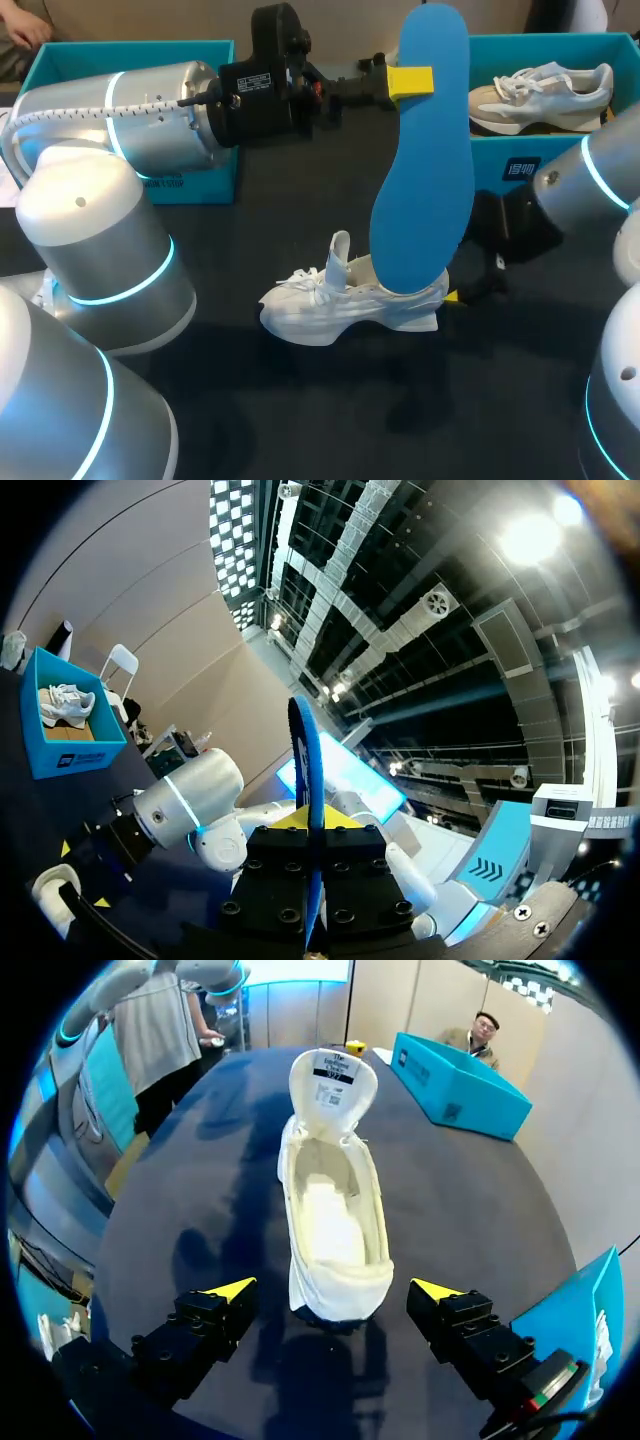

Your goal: Take the shoe out of the shoebox, open the shoe tongue, remove and reinsert the insole, then place the shoe into the shoebox

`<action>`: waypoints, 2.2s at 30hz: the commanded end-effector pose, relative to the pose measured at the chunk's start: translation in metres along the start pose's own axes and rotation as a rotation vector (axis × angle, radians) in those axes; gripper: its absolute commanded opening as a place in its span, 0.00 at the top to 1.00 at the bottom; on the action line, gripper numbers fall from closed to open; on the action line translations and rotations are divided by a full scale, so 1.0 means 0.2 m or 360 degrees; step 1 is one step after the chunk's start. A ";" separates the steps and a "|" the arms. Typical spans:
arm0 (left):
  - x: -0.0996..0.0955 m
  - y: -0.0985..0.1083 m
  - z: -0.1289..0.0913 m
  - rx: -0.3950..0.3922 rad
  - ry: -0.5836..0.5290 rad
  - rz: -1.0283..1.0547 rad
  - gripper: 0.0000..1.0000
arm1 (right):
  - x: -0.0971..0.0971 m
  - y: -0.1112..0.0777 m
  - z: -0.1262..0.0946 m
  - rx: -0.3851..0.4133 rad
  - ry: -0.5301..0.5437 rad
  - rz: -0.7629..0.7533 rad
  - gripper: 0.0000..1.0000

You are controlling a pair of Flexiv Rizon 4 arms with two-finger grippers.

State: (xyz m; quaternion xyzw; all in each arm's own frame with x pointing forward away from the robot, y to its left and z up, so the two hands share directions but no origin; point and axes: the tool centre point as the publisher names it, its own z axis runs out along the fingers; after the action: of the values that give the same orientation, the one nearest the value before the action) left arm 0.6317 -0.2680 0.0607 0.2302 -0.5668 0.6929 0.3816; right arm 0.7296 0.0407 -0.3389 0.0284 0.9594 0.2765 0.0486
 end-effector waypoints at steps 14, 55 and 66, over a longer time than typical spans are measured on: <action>0.00 0.00 0.00 -0.0002 -0.0003 -0.0001 1.00 | -0.01 0.12 0.05 0.0604 -0.0002 0.0033 0.00; 0.00 0.00 0.00 -0.0002 -0.0003 -0.0001 1.00 | -0.03 0.13 0.05 0.0686 0.0121 -0.0081 0.00; 0.00 0.00 0.00 -0.0002 -0.0003 -0.0001 1.00 | -0.03 0.13 0.05 0.0686 0.0121 -0.0081 0.00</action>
State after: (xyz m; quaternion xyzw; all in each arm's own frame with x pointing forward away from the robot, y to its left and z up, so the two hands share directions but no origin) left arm 0.6317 -0.2680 0.0607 0.2302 -0.5670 0.6928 0.3815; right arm 0.7395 0.0672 -0.3328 0.0029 0.9978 0.0653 0.0105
